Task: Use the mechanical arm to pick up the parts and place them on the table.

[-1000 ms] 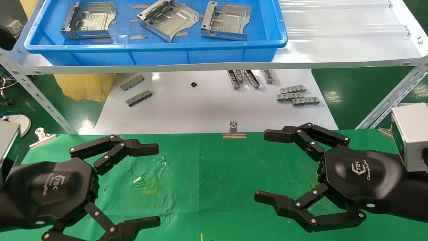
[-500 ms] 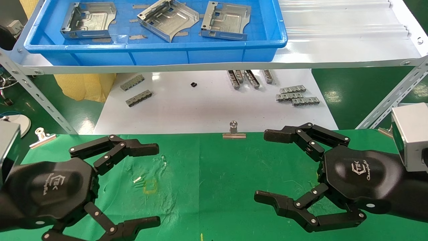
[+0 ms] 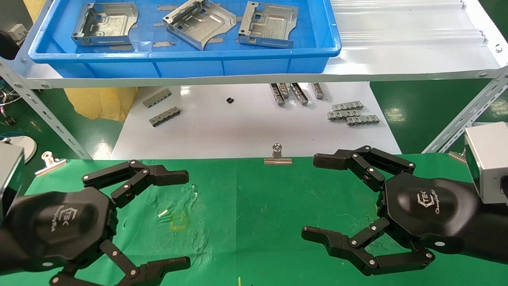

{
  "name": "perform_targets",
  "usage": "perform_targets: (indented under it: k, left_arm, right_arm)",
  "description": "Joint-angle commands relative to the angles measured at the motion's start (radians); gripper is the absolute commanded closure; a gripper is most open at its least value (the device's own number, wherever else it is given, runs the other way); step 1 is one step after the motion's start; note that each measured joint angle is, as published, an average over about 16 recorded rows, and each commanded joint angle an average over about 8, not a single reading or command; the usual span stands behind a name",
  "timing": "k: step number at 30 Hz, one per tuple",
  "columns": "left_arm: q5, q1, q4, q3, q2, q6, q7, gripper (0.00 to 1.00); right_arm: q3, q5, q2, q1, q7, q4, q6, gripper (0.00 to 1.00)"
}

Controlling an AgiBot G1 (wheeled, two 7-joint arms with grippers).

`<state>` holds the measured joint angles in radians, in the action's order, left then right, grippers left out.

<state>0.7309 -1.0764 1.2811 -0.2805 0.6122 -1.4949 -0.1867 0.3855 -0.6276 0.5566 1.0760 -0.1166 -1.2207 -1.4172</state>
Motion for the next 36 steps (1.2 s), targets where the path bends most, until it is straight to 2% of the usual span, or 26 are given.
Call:
perform_targets:
  k: [1, 12, 20, 36]
  left_arm:
    - [0.0, 0.0, 0.0, 0.0, 0.0, 0.0, 0.0, 0.0]
    - [0.0, 0.0, 0.0, 0.0, 0.0, 0.0, 0.0, 0.0]
    - [0.0, 0.0, 0.0, 0.0, 0.0, 0.0, 0.0, 0.0]
    - [0.0, 0.0, 0.0, 0.0, 0.0, 0.0, 0.0, 0.0]
  right_arm:
    - [0.0, 0.0, 0.0, 0.0, 0.0, 0.0, 0.0, 0.0]
    - [0.0, 0.0, 0.0, 0.0, 0.0, 0.0, 0.0, 0.0]
    - [0.0, 0.0, 0.0, 0.0, 0.0, 0.0, 0.0, 1.0]
    - [0.0, 0.0, 0.0, 0.0, 0.0, 0.0, 0.0, 1.0]
